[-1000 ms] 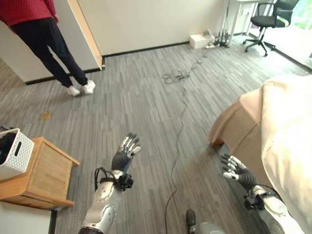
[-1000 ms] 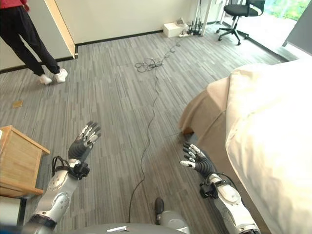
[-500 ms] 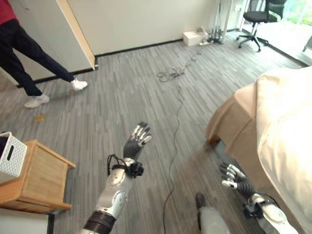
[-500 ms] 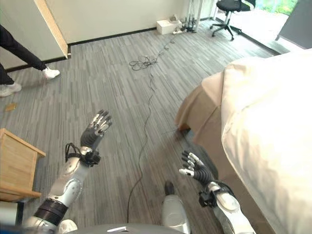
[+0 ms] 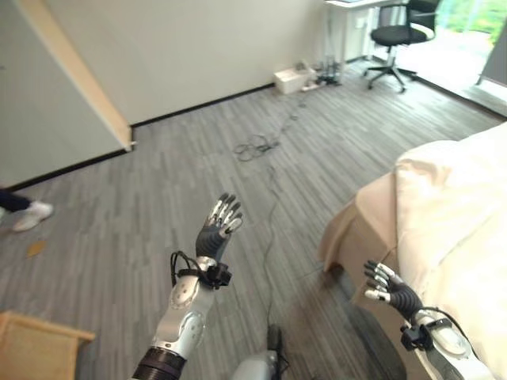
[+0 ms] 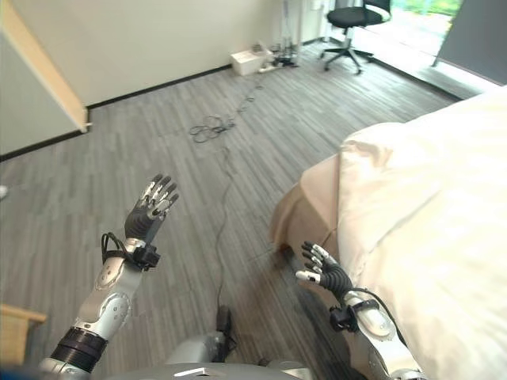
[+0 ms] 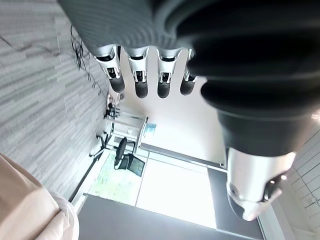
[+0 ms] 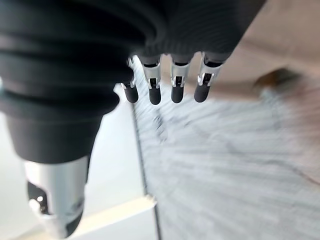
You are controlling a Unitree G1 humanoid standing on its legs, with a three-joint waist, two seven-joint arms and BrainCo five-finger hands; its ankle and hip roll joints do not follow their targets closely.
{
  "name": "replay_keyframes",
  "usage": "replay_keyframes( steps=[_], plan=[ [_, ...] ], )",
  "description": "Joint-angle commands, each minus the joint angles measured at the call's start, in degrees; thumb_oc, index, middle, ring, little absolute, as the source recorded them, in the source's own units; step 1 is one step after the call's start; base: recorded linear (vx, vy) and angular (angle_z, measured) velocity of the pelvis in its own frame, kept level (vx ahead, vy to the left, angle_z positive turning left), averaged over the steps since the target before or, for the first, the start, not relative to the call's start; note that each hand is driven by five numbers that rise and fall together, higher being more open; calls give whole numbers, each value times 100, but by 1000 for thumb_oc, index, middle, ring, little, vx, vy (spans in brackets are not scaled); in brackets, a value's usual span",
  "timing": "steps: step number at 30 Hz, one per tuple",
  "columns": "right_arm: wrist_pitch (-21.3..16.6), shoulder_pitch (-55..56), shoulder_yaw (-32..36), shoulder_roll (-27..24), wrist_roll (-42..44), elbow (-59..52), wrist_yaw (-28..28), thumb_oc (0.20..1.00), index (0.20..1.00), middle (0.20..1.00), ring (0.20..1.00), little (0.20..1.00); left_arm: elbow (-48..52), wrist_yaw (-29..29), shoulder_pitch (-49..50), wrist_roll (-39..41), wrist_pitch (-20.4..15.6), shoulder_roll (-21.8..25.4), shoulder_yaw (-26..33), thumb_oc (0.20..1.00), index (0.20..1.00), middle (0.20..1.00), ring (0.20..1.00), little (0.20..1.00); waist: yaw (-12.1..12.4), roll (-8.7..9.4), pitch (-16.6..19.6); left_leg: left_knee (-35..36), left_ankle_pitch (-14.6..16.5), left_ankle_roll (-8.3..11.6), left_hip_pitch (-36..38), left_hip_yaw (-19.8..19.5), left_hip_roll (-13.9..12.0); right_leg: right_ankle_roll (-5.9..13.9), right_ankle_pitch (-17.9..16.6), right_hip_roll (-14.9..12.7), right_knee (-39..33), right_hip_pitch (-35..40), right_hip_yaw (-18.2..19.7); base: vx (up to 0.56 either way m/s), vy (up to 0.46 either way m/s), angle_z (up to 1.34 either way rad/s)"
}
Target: Making the bed.
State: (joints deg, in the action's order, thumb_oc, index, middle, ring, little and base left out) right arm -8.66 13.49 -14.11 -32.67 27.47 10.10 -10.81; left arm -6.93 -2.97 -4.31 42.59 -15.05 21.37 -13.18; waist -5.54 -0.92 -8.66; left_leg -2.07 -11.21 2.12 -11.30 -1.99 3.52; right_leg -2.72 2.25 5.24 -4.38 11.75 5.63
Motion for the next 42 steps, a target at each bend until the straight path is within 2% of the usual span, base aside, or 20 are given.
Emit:
replay_keyframes(
  steps=[1, 5, 9, 10, 11, 13, 17, 19, 21, 22, 25, 30, 33, 34, 35, 37, 38, 39, 41, 42],
  plan=[
    [-233, -141, 146, 129, -77, -306, -85, 1000, 1000, 1000, 1000, 1000, 224, -56, -341, -2, -344, 64, -41, 1000, 1000, 1000, 1000, 1000, -11, 162, 71, -290, 415, 18, 208, 418, -339, 544, 21, -382, 178, -433, -14, 230, 106, -20],
    [-295, -127, 183, 290, 145, -299, -9, 1000, 1000, 1000, 1000, 1000, 263, 165, -520, -33, -499, 82, -55, 1000, 1000, 1000, 1000, 1000, -55, 248, 161, -233, 575, -88, 249, 670, -355, 577, 102, -452, 277, -557, 141, 176, 89, 0],
    [-293, -424, -92, 302, -214, -205, 21, 1000, 1000, 1000, 1000, 1000, 347, 286, -572, -80, -529, 142, 66, 1000, 1000, 1000, 1000, 1000, 52, 359, 171, -211, 829, -244, 358, 1068, -455, 751, 143, -466, 902, -840, 260, 183, 90, -57],
    [-278, -544, -152, 343, -228, -258, -6, 1000, 1000, 1000, 1000, 1000, 364, 386, -556, -179, -542, 189, 156, 1000, 1000, 1000, 1000, 1000, 85, 395, 88, -104, 918, -345, 586, 1310, -495, 1116, -99, -470, 1798, -1173, 125, 118, 56, -78],
    [-278, -544, -152, 343, -228, -258, -6, 1000, 1000, 1000, 1000, 1000, 364, 386, -555, -179, -542, 189, 156, 1000, 1000, 1000, 1000, 1000, 88, 394, 93, -104, 918, -345, 581, 1313, -497, 1115, -101, -469, 1797, -1179, 128, 163, 73, -93],
    [-258, -580, -180, 414, -184, -253, -28, 1000, 1000, 1000, 1000, 1000, 480, 436, -526, -155, -560, 256, 229, 1000, 1000, 1000, 1000, 1000, -35, 309, -73, 82, 1017, -385, 1031, 1430, -588, 1469, -539, -660, 2857, -1862, -373, 164, 100, -68],
    [-234, -515, -172, 476, -226, -185, -64, 1000, 1000, 1000, 1000, 1000, 515, 368, -469, -177, -503, 277, 271, 1000, 1000, 1000, 1000, 1000, -148, 270, -142, 171, 1122, -365, 1310, 1392, -597, 1297, -477, -873, 2758, -2226, -704, 170, 39, -3],
    [-218, -367, -62, 445, -222, -192, -128, 1000, 1000, 1000, 1000, 1000, 545, 240, -339, -179, -438, 315, 286, 1000, 1000, 1000, 1000, 1000, -200, 296, -96, 210, 1267, -278, 1469, 1301, -576, 1136, -443, -1071, 1832, -2270, -902, 266, -44, 7],
    [-216, -337, -45, 436, -225, -187, -127, 1000, 1000, 1000, 1000, 1000, 551, 235, -294, -167, -434, 319, 289, 1000, 1000, 1000, 1000, 1000, -229, 314, -98, 215, 1300, -261, 1521, 1259, -559, 1126, -485, -1067, 1578, -2168, -898, 170, -47, 11],
    [-232, -313, -35, 450, -229, -190, -120, 1000, 1000, 1000, 1000, 1000, 533, 238, -188, -74, -426, 297, 348, 1000, 1000, 1000, 1000, 1000, -204, 362, -64, 336, 1340, -219, 1652, 1238, -505, 1132, -687, -1122, 1035, -2186, -1002, 231, -81, 29],
    [-230, -307, -56, 433, -345, -252, -85, 1000, 1000, 1000, 1000, 1000, 538, 210, -67, 1, -402, 268, 386, 1000, 1000, 1000, 1000, 1000, -155, 374, -23, 440, 1395, -200, 1819, 1257, -494, 1180, -922, -1178, 856, -2256, -1293, 175, -79, 20],
    [-228, -292, -67, 383, -340, -269, -101, 1000, 1000, 1000, 1000, 1000, 551, 147, -47, 10, -390, 222, 364, 1000, 1000, 1000, 1000, 1000, -162, 384, 86, 361, 1546, -128, 1950, 1226, -548, 1098, -855, -1082, 732, -2076, -1346, 179, -104, 0],
    [-303, -422, -36, 262, -208, -263, -4, 1000, 1000, 1000, 1000, 1000, 519, 154, -148, 121, -405, 184, 346, 1000, 1000, 1000, 1000, 1000, -201, 337, 193, -790, 1353, 124, 1750, 1193, -982, 809, -617, -808, 794, -1849, -1317, 254, -241, -8],
    [-363, -524, -36, 214, -155, -239, 114, 1000, 1000, 1000, 1000, 1000, 460, 201, -252, 171, -406, 168, 275, 1000, 1000, 1000, 1000, 1000, -206, 358, 135, -2174, 664, 360, 1318, 1323, -1417, 578, -507, -664, 712, -1547, -1415, 190, -377, -17],
    [-395, -563, -51, 191, -92, -241, 147, 1000, 1000, 1000, 1000, 1000, 448, 234, -319, 194, -417, 159, 257, 1000, 1000, 1000, 1000, 1000, -158, 422, 51, -2910, 463, 398, 1004, 1249, -1450, 456, -476, -630, 638, -1384, -1421, 191, -346, -10],
    [-382, -559, -53, 128, -78, -326, 159, 1000, 1000, 1000, 1000, 1000, 460, 211, -305, 266, -429, 135, 224, 1000, 1000, 1000, 1000, 1000, -26, 534, -64, -3512, 411, 310, 518, 1103, -1223, 383, -430, -666, 491, -1132, -1323, 147, -134, -10],
    [-349, -540, -37, 78, -223, -315, 240, 1000, 1000, 1000, 1000, 1000, 392, 239, -277, 284, -391, 109, 240, 1000, 1000, 1000, 1000, 1000, 61, 567, -143, -3394, 628, 270, -5, 1089, -1113, 442, -385, -757, 397, -900, -1208, 226, 4, -37],
    [-338, -482, 17, 55, -210, -323, 226, 1000, 1000, 1000, 1000, 1000, 355, 245, -324, 260, -398, 147, 222, 1000, 1000, 1000, 1000, 1000, 62, 516, -125, -2708, 565, 254, -179, 1105, -1054, 495, -348, -780, 378, -835, -1048, 267, 67, -62],
    [-354, -282, 126, 87, -273, -209, 206, 1000, 1000, 1000, 1000, 1000, 343, 186, -343, 249, -402, 142, 149, 1000, 1000, 1000, 1000, 1000, 30, 298, -57, -1348, 493, 163, -13, 1097, -895, 520, -160, -723, 449, -743, -908, 284, 134, -78],
    [-355, -277, 129, 86, -274, -210, 206, 1000, 1000, 1000, 1000, 1000, 342, 185, -342, 249, -404, 139, 145, 1000, 1000, 1000, 1000, 1000, 32, 310, -64, -1302, 475, 158, 26, 1105, -875, 525, -148, -740, 454, -729, -907, 328, 191, -102]
  ],
)
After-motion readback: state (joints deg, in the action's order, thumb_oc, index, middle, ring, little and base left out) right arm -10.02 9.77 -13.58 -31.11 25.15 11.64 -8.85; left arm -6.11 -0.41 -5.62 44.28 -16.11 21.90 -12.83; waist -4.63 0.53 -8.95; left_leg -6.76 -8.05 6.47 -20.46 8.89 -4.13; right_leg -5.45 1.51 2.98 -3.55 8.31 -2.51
